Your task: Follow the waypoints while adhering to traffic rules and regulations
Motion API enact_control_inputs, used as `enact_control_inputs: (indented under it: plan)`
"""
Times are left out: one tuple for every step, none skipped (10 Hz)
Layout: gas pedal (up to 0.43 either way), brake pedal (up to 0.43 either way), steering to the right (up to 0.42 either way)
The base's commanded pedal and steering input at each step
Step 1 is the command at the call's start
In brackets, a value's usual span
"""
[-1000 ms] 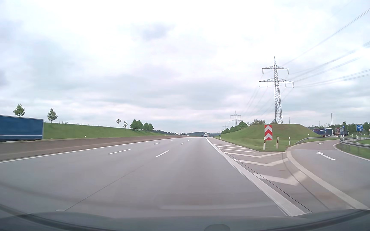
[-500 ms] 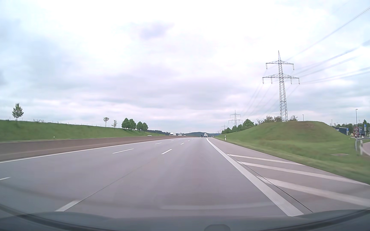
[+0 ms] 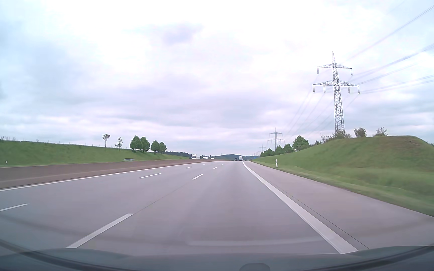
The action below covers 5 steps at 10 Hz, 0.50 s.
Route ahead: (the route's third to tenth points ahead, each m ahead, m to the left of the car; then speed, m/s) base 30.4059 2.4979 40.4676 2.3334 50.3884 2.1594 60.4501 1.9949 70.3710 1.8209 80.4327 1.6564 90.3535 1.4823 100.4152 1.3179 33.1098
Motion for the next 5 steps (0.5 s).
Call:
enact_control_inputs:
  plan:
    - [0.339,0.0,0.001]
    - [0.339,0.0,0.001]
    - [0.339,0.0,0.001]
    - [0.339,0.0,0.001]
    - [0.339,0.0,0.001]
